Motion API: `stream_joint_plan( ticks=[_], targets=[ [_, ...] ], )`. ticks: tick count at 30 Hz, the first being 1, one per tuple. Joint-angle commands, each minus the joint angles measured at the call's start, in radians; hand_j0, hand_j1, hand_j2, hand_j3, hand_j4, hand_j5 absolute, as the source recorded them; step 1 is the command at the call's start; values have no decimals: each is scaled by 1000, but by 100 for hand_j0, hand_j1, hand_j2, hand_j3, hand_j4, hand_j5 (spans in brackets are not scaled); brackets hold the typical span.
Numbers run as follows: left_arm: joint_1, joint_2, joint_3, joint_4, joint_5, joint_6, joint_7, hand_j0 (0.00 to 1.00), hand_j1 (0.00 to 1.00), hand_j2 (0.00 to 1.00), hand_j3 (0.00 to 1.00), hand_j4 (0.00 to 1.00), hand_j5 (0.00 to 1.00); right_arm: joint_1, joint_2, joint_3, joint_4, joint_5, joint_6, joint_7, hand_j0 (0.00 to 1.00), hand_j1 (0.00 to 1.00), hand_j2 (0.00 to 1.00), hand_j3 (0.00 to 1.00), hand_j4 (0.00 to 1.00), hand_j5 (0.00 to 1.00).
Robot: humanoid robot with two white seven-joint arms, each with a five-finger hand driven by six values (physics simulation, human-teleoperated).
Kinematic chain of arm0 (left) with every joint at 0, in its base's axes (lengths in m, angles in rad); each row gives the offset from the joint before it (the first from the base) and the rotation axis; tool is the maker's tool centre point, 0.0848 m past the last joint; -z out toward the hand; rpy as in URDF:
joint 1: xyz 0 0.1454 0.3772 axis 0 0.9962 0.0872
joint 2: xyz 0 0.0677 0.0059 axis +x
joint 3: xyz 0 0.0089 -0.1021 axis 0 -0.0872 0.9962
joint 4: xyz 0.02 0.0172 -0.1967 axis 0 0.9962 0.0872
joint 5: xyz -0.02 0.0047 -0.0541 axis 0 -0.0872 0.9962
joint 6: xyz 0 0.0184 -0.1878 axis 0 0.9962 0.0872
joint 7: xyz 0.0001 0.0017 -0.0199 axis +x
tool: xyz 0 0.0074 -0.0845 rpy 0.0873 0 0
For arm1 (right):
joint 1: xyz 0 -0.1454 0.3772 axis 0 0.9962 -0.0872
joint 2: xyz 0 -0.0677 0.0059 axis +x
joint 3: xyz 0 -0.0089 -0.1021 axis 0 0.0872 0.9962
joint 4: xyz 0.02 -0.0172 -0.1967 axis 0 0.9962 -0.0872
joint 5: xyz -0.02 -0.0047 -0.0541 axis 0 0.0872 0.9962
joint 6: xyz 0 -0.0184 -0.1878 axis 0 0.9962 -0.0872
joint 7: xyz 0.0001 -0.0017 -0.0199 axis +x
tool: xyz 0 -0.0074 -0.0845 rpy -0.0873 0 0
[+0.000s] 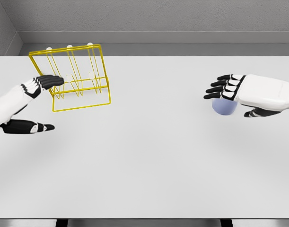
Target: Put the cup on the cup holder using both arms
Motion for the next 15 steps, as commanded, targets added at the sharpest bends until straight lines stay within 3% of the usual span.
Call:
stream_joint_plan(
  ticks=[1,6,9,13,15],
  targets=[
    [0,-4,-9,0,4,1,0,100,100,100,100,100,100,2,-1,2,0,-5,2,0,100,100,100,100,100,100],
    [0,-4,-8,0,2,1,0,100,100,100,100,100,100,-18,-5,49,9,-8,2,-13,100,100,100,100,100,100],
    [-14,-2,-5,1,4,1,2,100,100,100,100,100,100,-44,2,48,64,-11,2,5,100,100,100,100,100,100],
    [6,-5,-9,1,7,1,2,100,100,100,100,100,100,-150,143,49,167,-10,2,292,100,100,100,100,100,100],
    [15,-16,-15,1,5,1,2,100,100,100,100,100,100,-187,174,51,195,-8,2,309,100,100,100,100,100,100]
  ],
)
